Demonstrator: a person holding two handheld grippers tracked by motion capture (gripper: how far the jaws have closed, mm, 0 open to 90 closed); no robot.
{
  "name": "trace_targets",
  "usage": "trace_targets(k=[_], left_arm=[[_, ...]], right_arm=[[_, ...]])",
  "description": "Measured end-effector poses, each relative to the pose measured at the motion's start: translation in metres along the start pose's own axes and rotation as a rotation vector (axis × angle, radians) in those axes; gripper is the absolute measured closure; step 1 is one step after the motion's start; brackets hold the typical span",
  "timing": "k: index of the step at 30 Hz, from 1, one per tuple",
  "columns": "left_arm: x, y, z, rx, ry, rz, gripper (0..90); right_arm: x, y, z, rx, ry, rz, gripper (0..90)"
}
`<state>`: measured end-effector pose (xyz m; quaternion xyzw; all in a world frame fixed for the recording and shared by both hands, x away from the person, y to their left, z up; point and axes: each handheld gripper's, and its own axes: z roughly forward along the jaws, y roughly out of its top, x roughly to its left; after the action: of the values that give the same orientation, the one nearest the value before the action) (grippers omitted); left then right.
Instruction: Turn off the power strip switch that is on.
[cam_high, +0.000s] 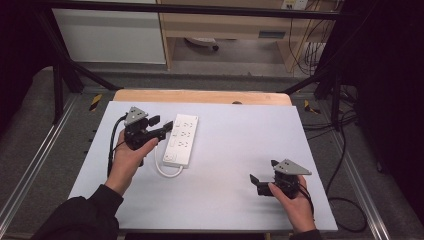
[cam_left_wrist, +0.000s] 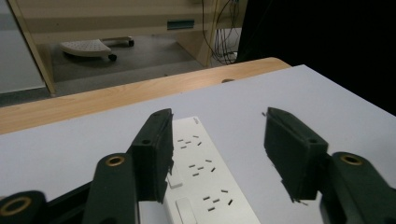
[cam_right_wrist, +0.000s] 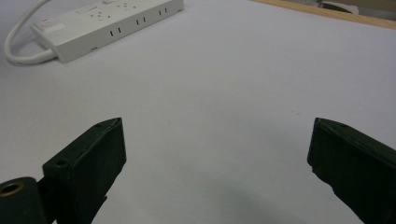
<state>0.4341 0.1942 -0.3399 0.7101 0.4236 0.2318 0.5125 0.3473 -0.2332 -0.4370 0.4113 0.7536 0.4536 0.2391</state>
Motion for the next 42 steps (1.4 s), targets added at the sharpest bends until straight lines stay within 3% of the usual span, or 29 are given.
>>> trace_targets(k=[9,14,26,42], left_arm=[[0.005,-0.002,0.012,0.023,0.03,0.009,62.2],[0.007,-0.001,0.015,0.016,-0.008,-0.006,73.6],[0.007,-0.006,0.033,0.047,-0.017,0.008,89.3],[0.016,-0.01,0.045,0.097,-0.007,-0.018,89.9]], right_arm=[[-0.005,0.005,-0.001,-0.034,-0.017,-0.006,4.8],[-0.007,0.004,-0.001,-0.026,-0.024,0.004,4.5],[-0.004,0.004,0.0,-0.016,-0.016,-0.01,4.4],[-0.003,0.002,0.003,-0.007,-0.019,-0.002,4.4]])
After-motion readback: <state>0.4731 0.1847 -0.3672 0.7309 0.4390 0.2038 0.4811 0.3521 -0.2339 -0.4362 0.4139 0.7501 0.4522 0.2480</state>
